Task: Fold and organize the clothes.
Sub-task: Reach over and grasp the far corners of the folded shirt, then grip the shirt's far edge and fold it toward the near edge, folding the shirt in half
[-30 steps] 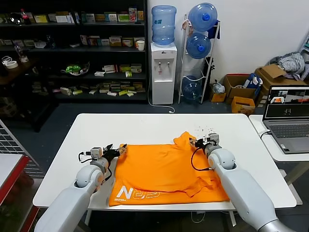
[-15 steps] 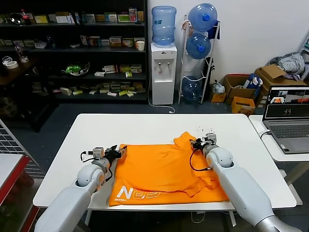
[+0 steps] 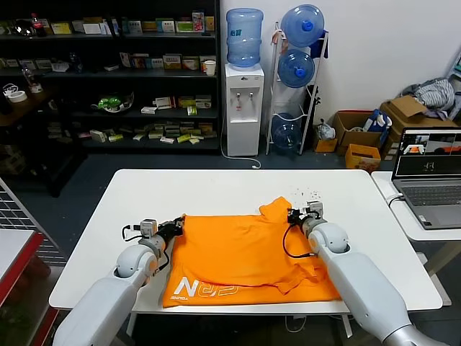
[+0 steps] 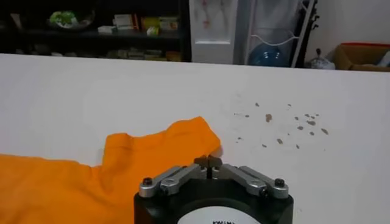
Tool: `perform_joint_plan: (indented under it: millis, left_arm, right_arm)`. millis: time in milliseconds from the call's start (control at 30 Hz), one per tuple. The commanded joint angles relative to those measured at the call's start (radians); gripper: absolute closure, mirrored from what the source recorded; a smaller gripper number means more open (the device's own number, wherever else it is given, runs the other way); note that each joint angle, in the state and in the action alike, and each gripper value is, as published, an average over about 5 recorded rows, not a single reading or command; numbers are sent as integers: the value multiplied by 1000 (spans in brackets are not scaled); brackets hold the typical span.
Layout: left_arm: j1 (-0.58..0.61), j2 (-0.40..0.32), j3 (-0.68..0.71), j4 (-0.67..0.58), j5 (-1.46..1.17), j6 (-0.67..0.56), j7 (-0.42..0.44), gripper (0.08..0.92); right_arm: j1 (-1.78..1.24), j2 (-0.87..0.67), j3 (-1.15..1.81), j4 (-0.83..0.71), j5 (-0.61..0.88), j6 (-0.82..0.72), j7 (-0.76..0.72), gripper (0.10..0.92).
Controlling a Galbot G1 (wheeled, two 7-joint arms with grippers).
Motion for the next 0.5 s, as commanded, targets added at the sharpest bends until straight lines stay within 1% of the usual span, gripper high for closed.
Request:
perform_joint_plan:
  millis: [33, 233, 333, 500]
  left_arm:
    - [4, 0, -5, -10, 10, -46, 12, 896]
    - [48, 23, -36, -89, 15, -74, 13, 905]
    - [90, 46, -54, -156, 16, -75, 8, 905]
    - [206, 97, -84, -285, 15, -75, 1, 905]
  right_arm:
    - [-3, 0, 2, 9, 4, 81, -9, 901]
    - [-42, -25, 20, 74, 9, 152, -11, 901]
    - [-87, -60, 32, 144, 14, 140, 8, 901]
    - [-216, -149, 69, 315, 42, 101, 52, 901]
